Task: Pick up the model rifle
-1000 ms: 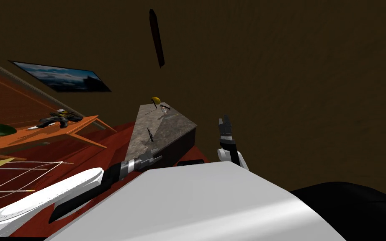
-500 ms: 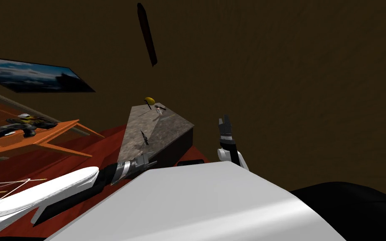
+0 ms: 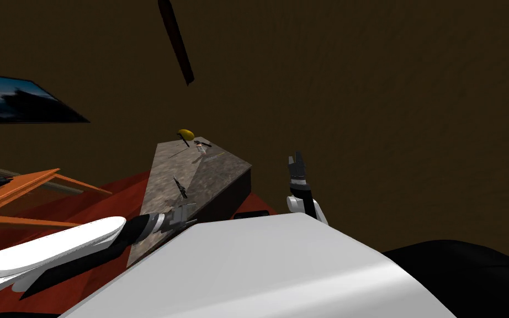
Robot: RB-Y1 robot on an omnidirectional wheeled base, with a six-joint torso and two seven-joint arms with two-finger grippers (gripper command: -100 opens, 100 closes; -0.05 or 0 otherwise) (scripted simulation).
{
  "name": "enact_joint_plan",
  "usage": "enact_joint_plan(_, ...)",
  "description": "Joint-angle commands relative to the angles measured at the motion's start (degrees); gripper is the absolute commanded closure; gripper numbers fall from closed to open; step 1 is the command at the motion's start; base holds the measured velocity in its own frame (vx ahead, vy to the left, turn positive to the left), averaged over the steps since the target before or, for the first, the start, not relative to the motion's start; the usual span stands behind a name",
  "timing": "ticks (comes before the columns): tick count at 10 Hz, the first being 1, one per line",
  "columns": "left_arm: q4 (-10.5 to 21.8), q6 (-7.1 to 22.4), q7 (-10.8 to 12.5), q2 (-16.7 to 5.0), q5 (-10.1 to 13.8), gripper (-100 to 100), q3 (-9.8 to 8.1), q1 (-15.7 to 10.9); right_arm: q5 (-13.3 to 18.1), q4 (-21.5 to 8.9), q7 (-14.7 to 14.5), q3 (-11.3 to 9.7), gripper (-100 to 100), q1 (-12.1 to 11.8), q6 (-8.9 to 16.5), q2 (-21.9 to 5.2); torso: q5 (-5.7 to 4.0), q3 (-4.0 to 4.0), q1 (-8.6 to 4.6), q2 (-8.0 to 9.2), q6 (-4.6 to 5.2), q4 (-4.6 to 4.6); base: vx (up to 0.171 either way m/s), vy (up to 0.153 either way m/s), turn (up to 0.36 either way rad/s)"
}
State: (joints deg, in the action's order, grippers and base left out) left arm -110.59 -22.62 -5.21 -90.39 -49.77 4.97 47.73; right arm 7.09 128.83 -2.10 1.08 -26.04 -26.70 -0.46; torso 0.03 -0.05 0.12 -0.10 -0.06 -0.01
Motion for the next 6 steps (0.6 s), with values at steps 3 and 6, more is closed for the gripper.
enact_joint_plan(3,1.5,0.9,-0.5,-6.2,-5.4,-100,-0.04,1.2,0.0,0.0,0.0,0.0,0,0.0,0.0,0.0,0.0,-0.01,0.0,-0.02,0.01,0.0,0.009,0.012,-0.162)
enact_joint_plan(6,3.5,2.2,-1.2,-11.2,-11.0,-100,0.5,2.6,0.0,0.0,0.0,0.0,0,0.0,0.0,0.0,0.01,0.0,0.01,0.0,-0.05,0.0,0.005,0.014,-0.158)
